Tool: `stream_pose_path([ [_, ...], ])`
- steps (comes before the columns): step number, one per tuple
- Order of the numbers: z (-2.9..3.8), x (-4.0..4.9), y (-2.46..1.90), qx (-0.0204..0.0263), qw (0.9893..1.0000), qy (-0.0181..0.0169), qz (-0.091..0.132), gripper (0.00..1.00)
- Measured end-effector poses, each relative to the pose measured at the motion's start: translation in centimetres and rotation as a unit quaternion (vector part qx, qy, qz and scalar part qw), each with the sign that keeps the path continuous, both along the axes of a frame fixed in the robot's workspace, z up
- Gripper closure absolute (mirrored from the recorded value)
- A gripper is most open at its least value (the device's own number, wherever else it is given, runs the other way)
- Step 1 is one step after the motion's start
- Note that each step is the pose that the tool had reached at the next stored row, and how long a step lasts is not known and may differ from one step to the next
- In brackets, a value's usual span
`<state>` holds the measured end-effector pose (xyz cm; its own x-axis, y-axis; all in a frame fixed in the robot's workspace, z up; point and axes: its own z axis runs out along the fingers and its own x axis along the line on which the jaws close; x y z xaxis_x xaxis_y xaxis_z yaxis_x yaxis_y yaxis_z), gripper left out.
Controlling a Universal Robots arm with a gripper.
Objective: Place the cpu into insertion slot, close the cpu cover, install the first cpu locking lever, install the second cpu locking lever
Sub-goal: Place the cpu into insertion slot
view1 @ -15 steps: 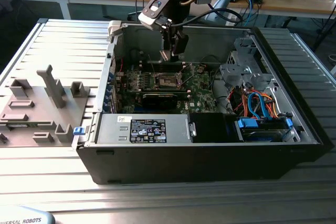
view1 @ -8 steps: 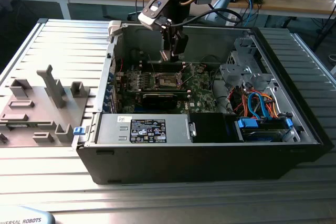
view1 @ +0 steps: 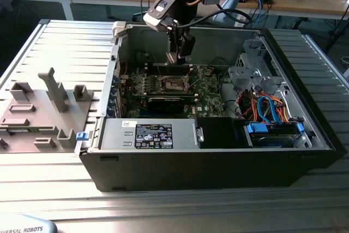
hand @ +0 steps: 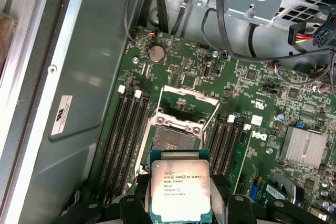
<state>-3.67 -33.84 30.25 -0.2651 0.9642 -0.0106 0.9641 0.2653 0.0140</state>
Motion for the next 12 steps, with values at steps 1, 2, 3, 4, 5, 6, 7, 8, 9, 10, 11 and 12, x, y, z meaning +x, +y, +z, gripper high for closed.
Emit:
stream_pose_path([
  [1, 0.00, 0.00, 0.00, 0.0000, 1.0000, 0.0000, 0.000, 0.46],
  [2, -0.01, 0.00, 0.00, 0.0000, 1.0000, 0.0000, -0.001, 0.46],
  [3, -0.01, 0.00, 0.00, 0.0000, 1.0000, 0.0000, -0.001, 0.46],
  [4, -0.01, 0.00, 0.00, 0.0000, 1.0000, 0.0000, -0.002, 0.46],
  [5, -0.01, 0.00, 0.00, 0.0000, 1.0000, 0.0000, -0.002, 0.46],
  [6, -0.01, 0.00, 0.00, 0.0000, 1.0000, 0.0000, -0.003, 0.46],
  [7, -0.01, 0.00, 0.00, 0.0000, 1.0000, 0.0000, -0.003, 0.46],
  [8, -0.01, 0.00, 0.00, 0.0000, 1.0000, 0.0000, -0.004, 0.46],
  [9, -0.01, 0.00, 0.00, 0.0000, 1.0000, 0.0000, -0.004, 0.46],
  [10, -0.01, 0.00, 0.00, 0.0000, 1.0000, 0.0000, -0.004, 0.46],
  [11, -0.02, 0.00, 0.00, 0.0000, 1.0000, 0.0000, -0.005, 0.46],
  [12, -0.02, 0.00, 0.00, 0.0000, 1.0000, 0.0000, -0.005, 0.46],
])
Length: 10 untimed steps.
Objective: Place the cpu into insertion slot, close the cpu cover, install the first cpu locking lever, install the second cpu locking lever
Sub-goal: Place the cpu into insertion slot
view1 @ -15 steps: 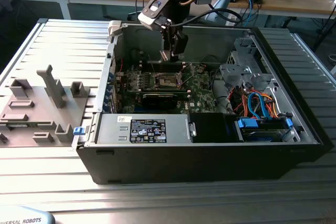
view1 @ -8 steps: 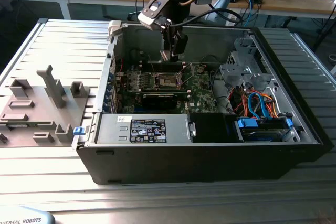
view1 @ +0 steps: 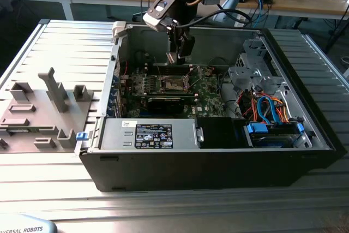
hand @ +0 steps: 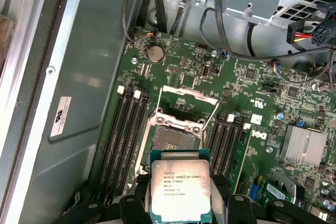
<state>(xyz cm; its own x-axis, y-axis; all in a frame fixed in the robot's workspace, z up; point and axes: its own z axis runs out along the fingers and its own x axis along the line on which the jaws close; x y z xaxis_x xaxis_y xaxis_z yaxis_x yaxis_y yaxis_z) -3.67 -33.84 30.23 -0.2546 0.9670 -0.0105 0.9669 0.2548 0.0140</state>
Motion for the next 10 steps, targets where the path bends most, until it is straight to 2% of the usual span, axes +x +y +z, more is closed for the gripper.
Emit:
stream_pose_path([
  [10, -0.01, 0.00, 0.00, 0.0000, 1.0000, 0.0000, -0.003, 0.46],
])
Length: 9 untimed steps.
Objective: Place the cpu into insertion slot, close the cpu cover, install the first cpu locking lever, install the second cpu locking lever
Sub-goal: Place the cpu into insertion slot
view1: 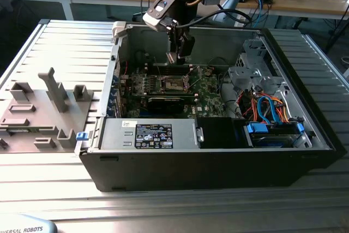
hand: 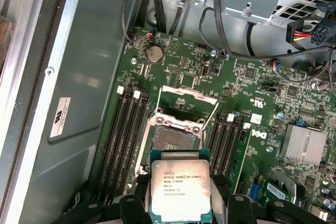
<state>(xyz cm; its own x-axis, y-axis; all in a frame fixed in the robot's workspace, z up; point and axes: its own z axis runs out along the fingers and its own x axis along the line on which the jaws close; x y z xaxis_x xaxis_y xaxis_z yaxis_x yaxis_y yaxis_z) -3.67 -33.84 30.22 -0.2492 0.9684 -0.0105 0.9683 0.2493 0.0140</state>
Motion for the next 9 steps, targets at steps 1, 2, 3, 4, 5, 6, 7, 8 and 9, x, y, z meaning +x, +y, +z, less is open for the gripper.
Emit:
stream_pose_path([
  [1, 0.00, 0.00, 0.00, 0.0000, 1.0000, 0.0000, 0.000, 0.46],
  [2, 0.00, 0.00, 0.00, 0.0000, 1.0000, 0.0000, -0.001, 0.46],
  [3, 0.00, 0.00, 0.00, 0.0000, 1.0000, 0.0000, -0.001, 0.46],
  [4, -0.01, 0.00, 0.00, 0.0000, 1.0000, 0.0000, -0.001, 0.46],
  [5, -0.01, 0.00, 0.00, 0.0000, 1.0000, 0.0000, -0.001, 0.46],
  [6, -0.01, 0.00, 0.00, 0.0000, 1.0000, 0.0000, -0.002, 0.46],
  [7, -0.01, 0.00, 0.00, 0.0000, 1.0000, 0.0000, -0.002, 0.46],
  [8, -0.01, 0.00, 0.00, 0.0000, 1.0000, 0.0000, -0.002, 0.46],
  [9, -0.02, 0.00, 0.00, 0.0000, 1.0000, 0.0000, -0.003, 0.46],
])
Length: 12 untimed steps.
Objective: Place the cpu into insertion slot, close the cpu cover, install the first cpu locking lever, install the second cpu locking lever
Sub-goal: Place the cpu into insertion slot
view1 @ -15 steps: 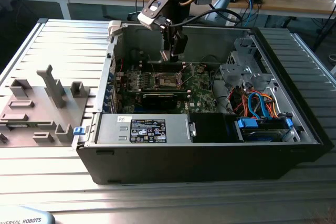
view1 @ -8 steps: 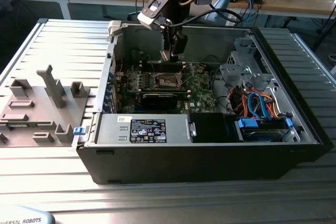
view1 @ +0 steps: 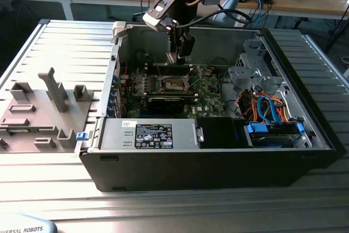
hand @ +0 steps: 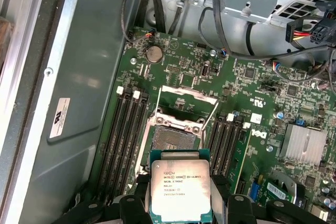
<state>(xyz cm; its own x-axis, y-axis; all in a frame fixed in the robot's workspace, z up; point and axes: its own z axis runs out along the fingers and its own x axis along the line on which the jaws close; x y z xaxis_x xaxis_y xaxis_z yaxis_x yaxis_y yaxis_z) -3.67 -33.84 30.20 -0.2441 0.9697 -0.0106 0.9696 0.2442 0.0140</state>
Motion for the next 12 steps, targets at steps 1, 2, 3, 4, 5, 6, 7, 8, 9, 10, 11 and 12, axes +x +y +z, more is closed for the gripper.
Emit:
stream_pose_path([
  [1, -0.01, 0.00, 0.00, 0.0000, 1.0000, 0.0000, 0.000, 0.46],
  [2, -0.01, 0.00, 0.00, 0.0000, 1.0000, 0.0000, -0.001, 0.46],
  [3, -0.01, 0.00, 0.00, 0.0000, 1.0000, 0.0000, -0.001, 0.46],
  [4, -0.01, 0.00, 0.00, 0.0000, 1.0000, 0.0000, -0.001, 0.46],
  [5, -0.01, 0.00, 0.00, 0.0000, 1.0000, 0.0000, -0.001, 0.46],
  [6, -0.02, 0.00, 0.00, 0.0000, 1.0000, 0.0000, -0.002, 0.46],
  [7, -0.02, 0.00, 0.00, 0.0000, 1.0000, 0.0000, -0.002, 0.46],
  [8, -0.02, 0.00, 0.00, 0.0000, 1.0000, 0.0000, -0.002, 0.46],
  [9, -0.03, 0.00, 0.00, 0.0000, 1.0000, 0.0000, -0.003, 0.46],
  [10, -0.03, 0.00, 0.00, 0.0000, 1.0000, 0.0000, -0.003, 0.46],
  [11, -0.04, 0.00, 0.00, 0.0000, 1.0000, 0.0000, -0.003, 0.46],
  [12, -0.04, 0.00, 0.00, 0.0000, 1.0000, 0.0000, -0.003, 0.46],
])
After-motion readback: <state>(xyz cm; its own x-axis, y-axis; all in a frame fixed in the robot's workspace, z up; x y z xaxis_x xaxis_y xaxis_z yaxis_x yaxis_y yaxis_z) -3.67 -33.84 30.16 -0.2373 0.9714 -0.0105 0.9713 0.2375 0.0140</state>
